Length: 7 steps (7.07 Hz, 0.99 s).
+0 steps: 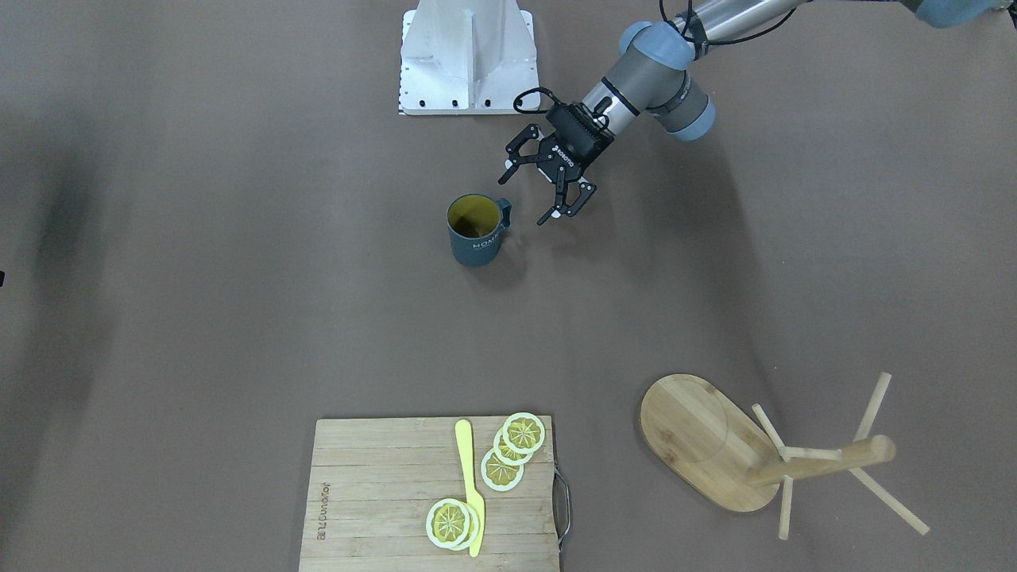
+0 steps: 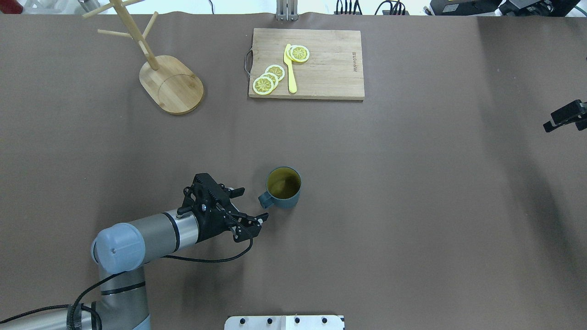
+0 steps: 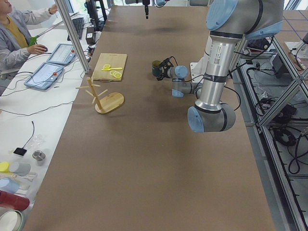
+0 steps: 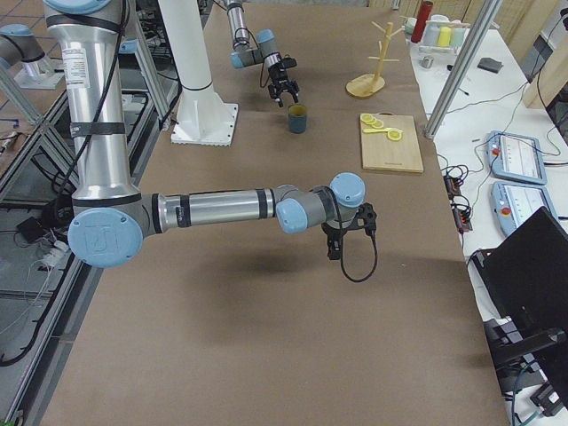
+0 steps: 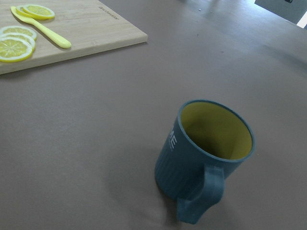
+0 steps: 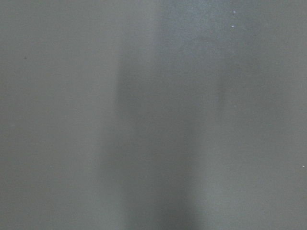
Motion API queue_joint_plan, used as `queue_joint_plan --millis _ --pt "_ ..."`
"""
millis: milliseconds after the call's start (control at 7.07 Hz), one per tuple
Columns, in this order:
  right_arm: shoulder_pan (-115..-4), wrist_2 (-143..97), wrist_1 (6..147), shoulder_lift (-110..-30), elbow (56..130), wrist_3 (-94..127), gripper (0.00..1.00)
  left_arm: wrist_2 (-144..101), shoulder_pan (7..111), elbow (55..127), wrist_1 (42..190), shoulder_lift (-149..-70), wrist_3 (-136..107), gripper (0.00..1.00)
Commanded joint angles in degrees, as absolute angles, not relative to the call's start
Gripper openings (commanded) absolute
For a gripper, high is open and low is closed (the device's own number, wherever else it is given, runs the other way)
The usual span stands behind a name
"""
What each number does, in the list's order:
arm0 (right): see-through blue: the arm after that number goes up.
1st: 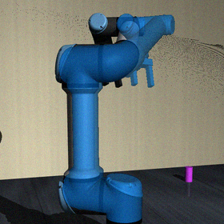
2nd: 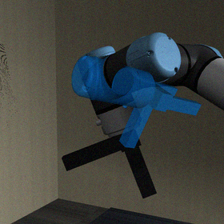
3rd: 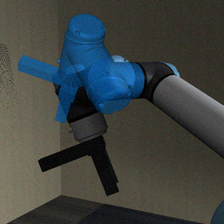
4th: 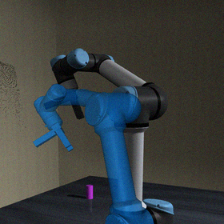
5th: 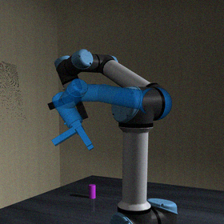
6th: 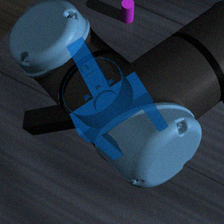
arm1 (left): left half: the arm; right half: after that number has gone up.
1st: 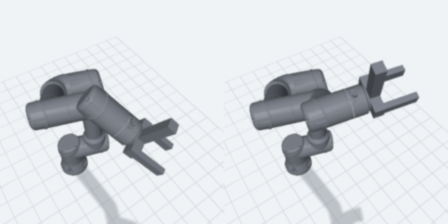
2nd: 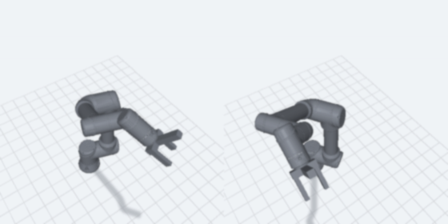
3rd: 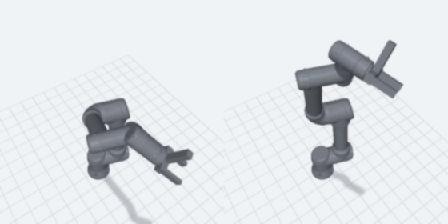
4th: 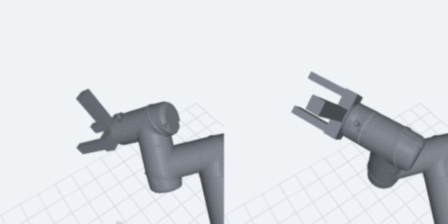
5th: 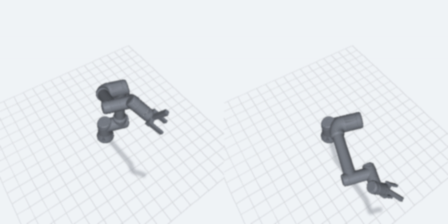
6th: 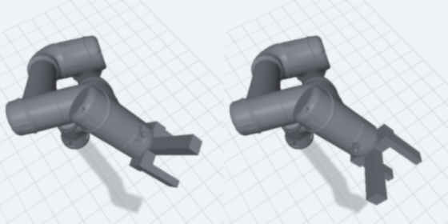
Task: Hang cup on storage rack
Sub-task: 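Move the left gripper to the blue mug's handle and grasp it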
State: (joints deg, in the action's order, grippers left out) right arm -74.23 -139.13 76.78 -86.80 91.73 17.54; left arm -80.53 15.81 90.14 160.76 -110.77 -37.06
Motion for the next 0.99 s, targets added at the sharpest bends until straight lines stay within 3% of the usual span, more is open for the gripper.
queue_joint_plan --millis 0,283,707,849 --pt "-74.27 -139.13 76.73 -86.92 91.76 17.40 1.00 -79.72 15.47 88.86 160.84 -111.97 -36.83 0.85" --pt "-74.44 -139.13 76.64 -86.92 91.76 17.32 1.00 -79.80 15.56 88.95 161.01 -112.06 -36.91 0.60" --pt "-74.44 -139.13 76.64 -87.01 91.76 17.40 1.00 -79.72 15.56 89.03 161.19 -113.11 -37.00 0.44" --pt "-74.44 -139.13 76.64 -87.01 91.76 17.40 1.00 -79.72 15.47 89.12 161.19 -113.03 -37.18 0.25"
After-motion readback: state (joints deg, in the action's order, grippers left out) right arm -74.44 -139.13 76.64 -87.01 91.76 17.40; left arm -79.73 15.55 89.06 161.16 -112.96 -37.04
